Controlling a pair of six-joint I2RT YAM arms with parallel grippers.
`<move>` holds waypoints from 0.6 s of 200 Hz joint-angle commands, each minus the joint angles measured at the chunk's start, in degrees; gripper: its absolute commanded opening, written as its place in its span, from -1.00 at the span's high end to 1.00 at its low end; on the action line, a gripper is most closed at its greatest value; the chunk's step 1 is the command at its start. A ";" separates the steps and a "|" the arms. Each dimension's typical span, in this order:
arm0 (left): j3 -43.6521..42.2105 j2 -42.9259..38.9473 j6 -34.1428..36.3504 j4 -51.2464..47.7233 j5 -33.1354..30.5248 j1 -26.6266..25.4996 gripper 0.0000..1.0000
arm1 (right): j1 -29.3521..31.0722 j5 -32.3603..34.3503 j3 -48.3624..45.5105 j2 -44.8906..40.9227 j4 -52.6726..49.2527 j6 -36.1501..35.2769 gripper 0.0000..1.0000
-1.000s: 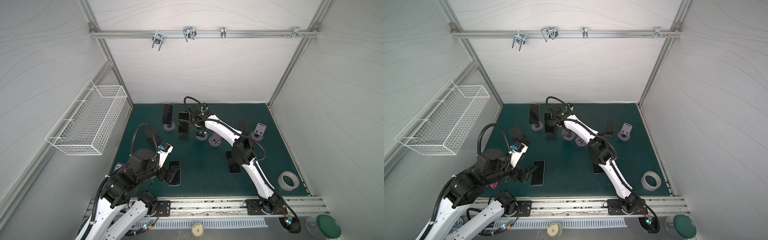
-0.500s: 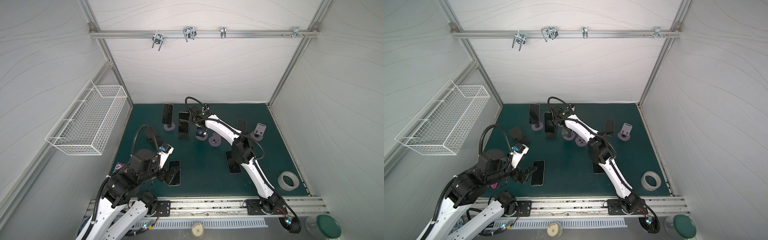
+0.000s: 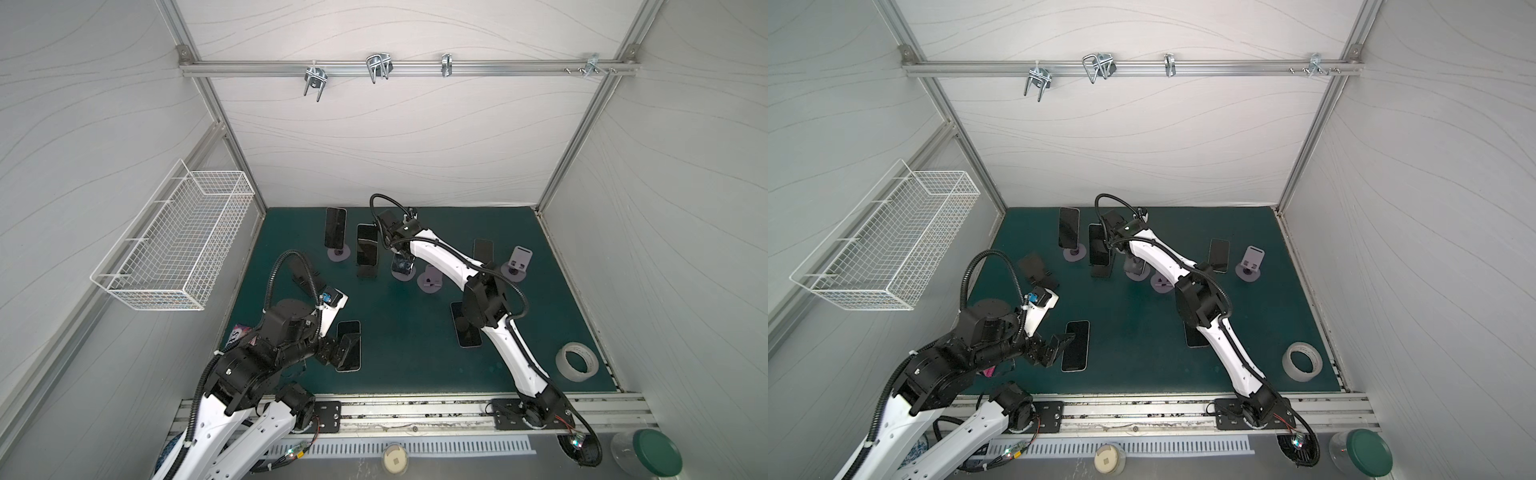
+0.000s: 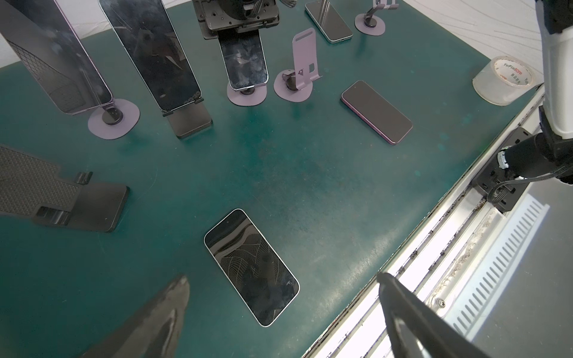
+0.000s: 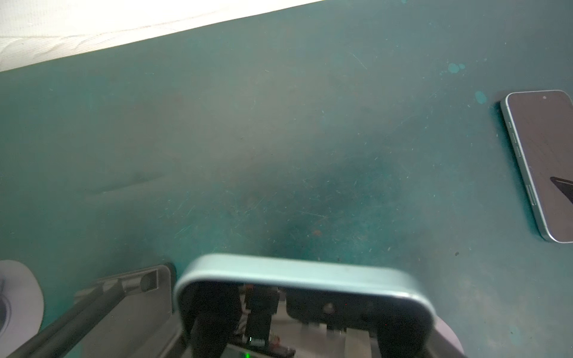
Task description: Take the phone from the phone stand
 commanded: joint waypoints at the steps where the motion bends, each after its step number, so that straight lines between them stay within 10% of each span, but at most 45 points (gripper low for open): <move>1: 0.22 -0.71 1.36 2.53 -0.58 -0.16 -0.92 | -0.24 0.37 0.43 -0.01 -0.28 -0.38 -0.49; 120: 0.91 -0.82 1.13 2.63 -1.19 -0.25 -0.92 | -0.27 0.43 -3.12 -3.87 2.93 -2.52 -0.27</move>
